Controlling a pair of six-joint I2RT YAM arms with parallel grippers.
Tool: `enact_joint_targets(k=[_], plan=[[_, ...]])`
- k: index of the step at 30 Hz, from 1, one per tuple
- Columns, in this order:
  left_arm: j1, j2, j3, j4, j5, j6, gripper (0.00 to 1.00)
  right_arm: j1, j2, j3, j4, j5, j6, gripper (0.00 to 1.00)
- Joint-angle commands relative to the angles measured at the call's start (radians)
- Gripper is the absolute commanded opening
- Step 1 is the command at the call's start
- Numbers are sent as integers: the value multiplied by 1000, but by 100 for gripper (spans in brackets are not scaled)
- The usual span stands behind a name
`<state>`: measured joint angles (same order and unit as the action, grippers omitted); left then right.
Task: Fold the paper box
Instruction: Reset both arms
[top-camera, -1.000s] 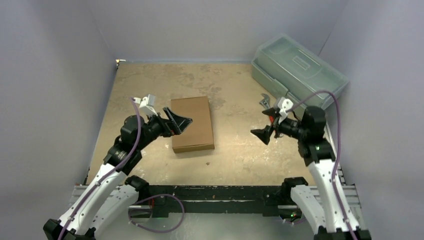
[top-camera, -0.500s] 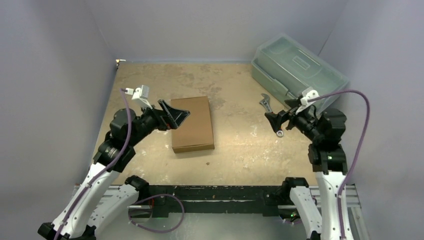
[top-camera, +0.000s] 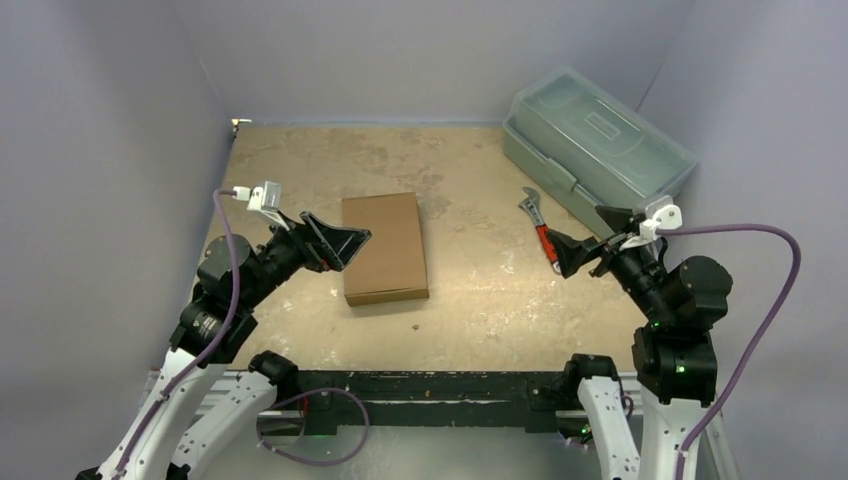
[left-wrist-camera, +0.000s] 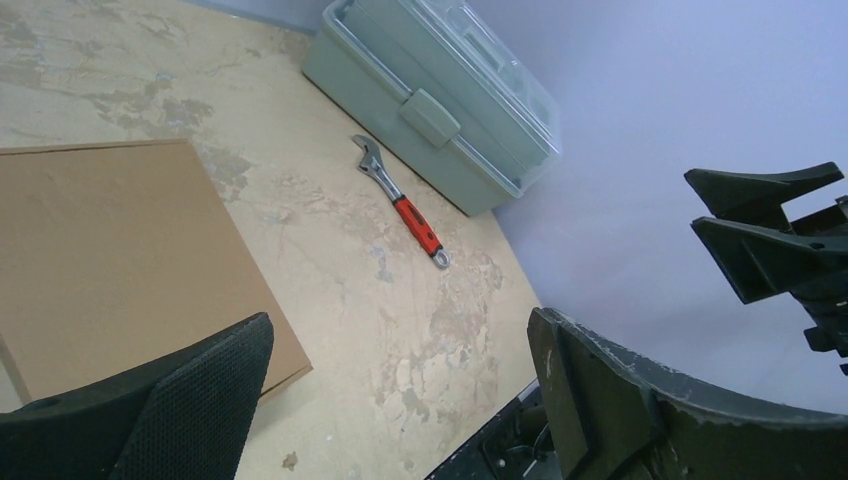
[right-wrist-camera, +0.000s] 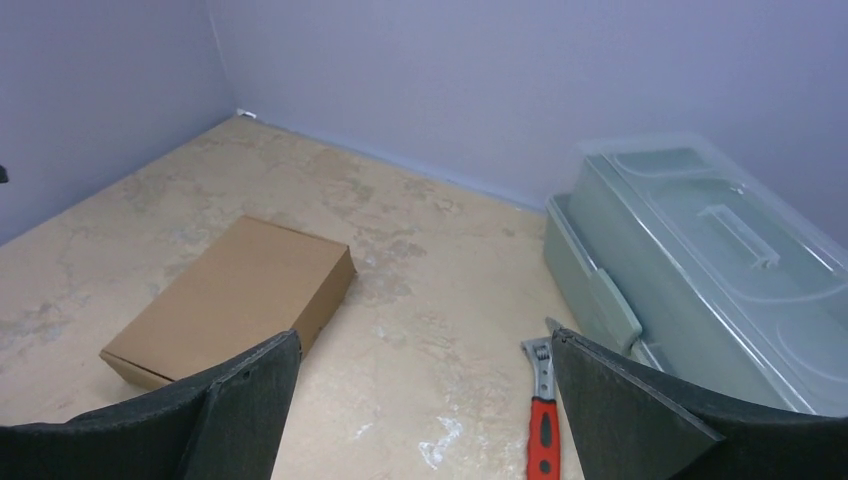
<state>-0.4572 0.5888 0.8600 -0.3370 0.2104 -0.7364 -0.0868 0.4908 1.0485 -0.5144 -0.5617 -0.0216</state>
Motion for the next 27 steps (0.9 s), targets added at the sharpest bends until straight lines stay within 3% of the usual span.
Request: enact_joint_targets(k=[1, 27], plan=[[6, -13, 27, -31, 11, 41, 99, -7, 7, 16, 0, 98, 90, 99], [6, -85, -30, -75, -31, 53, 99, -20, 3, 21, 10, 141, 116, 99]])
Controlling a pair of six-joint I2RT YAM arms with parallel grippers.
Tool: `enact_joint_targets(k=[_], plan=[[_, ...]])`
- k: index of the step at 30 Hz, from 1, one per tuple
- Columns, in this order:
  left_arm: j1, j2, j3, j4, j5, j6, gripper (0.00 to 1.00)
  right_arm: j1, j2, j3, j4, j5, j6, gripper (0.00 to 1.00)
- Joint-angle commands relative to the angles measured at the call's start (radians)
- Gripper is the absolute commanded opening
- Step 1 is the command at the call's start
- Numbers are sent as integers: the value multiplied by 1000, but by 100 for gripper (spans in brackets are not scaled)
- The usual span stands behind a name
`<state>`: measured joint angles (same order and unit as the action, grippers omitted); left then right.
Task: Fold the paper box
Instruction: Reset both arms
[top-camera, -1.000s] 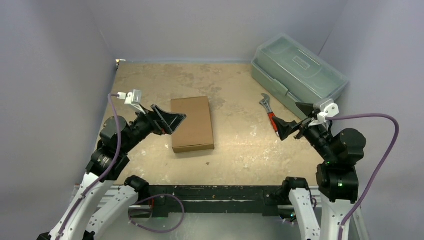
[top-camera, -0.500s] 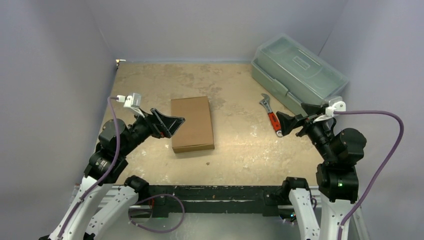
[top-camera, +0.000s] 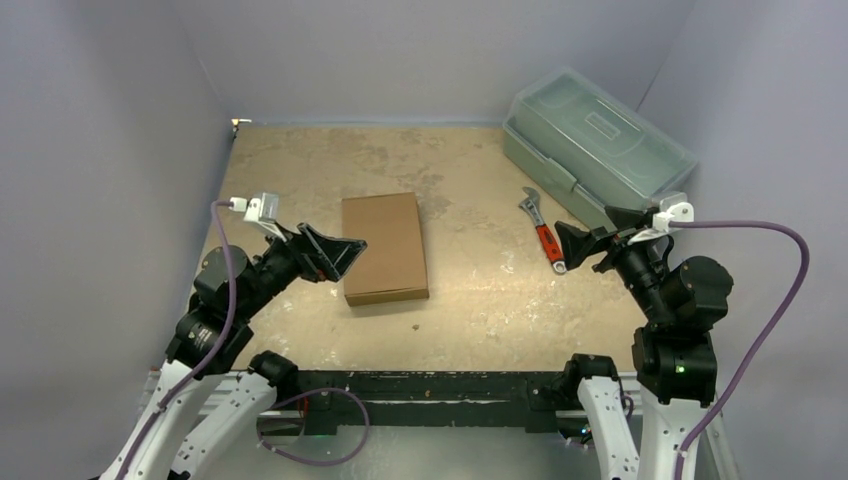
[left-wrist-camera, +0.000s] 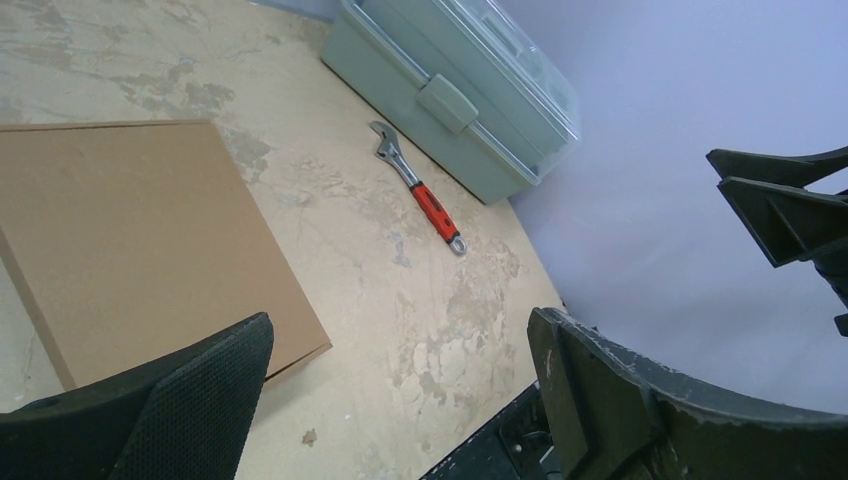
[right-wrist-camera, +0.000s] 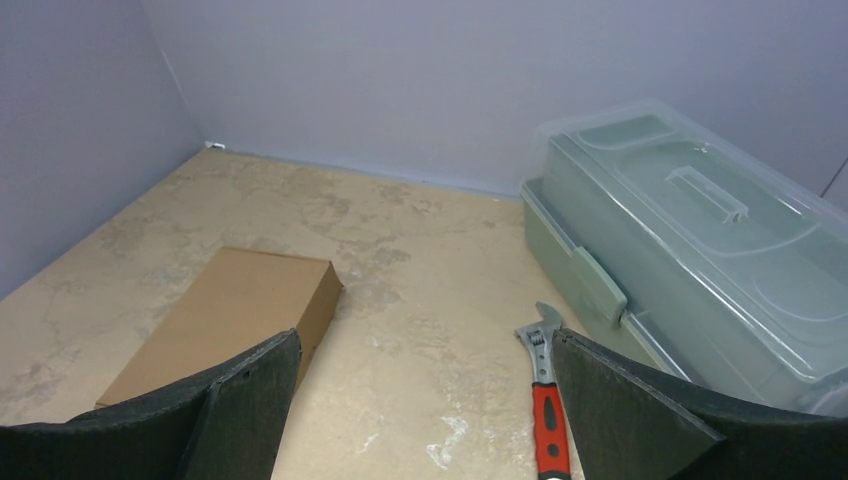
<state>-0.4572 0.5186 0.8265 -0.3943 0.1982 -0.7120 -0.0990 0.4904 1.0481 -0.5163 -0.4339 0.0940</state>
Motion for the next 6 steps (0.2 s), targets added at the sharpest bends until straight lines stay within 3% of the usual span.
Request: enact_joint_targets(k=[1, 6], plan=[[7, -16, 3, -20, -19, 29, 99, -8, 3, 22, 12, 14, -1, 99], [6, -15, 0, -19, -20, 29, 99, -10, 2, 21, 17, 26, 10, 99]])
